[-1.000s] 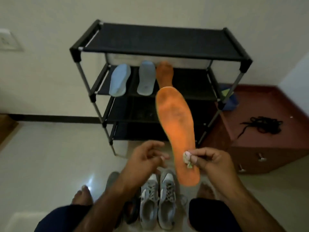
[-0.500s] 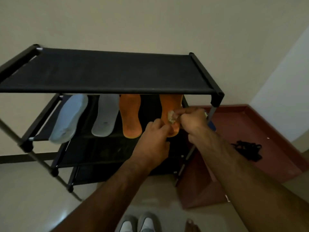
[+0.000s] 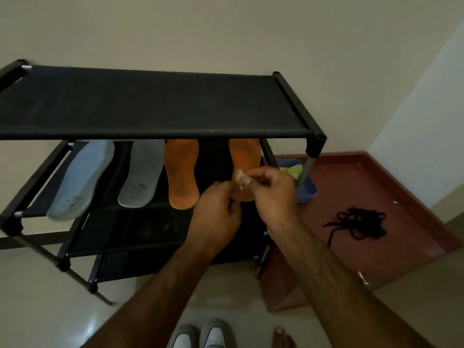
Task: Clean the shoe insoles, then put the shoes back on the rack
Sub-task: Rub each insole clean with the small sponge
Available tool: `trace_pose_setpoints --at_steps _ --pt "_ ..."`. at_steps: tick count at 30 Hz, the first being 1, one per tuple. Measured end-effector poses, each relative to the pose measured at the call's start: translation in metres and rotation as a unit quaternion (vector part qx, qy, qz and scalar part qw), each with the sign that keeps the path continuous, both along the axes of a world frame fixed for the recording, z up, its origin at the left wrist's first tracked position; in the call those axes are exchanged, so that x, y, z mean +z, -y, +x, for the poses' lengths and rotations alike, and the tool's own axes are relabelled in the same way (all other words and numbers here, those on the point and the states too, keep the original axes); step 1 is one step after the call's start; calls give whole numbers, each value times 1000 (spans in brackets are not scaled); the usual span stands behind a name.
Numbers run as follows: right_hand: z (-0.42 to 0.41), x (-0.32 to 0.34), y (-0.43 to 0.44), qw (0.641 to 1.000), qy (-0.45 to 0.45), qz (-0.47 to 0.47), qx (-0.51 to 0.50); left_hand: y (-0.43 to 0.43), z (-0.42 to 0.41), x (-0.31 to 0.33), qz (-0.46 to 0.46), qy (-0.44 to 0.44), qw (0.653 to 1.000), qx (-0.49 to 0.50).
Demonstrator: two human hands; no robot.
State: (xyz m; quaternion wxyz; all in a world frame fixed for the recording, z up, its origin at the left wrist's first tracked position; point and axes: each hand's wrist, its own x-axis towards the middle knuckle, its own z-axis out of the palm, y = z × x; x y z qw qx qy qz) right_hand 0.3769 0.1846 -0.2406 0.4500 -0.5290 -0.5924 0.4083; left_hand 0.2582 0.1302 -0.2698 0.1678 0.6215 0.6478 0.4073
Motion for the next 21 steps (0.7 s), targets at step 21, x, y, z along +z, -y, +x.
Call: trace_pose_setpoints --at_steps 21 --pt "46 -76 359 930 -60 -304 196 380 25 -56 -139 475 859 133"
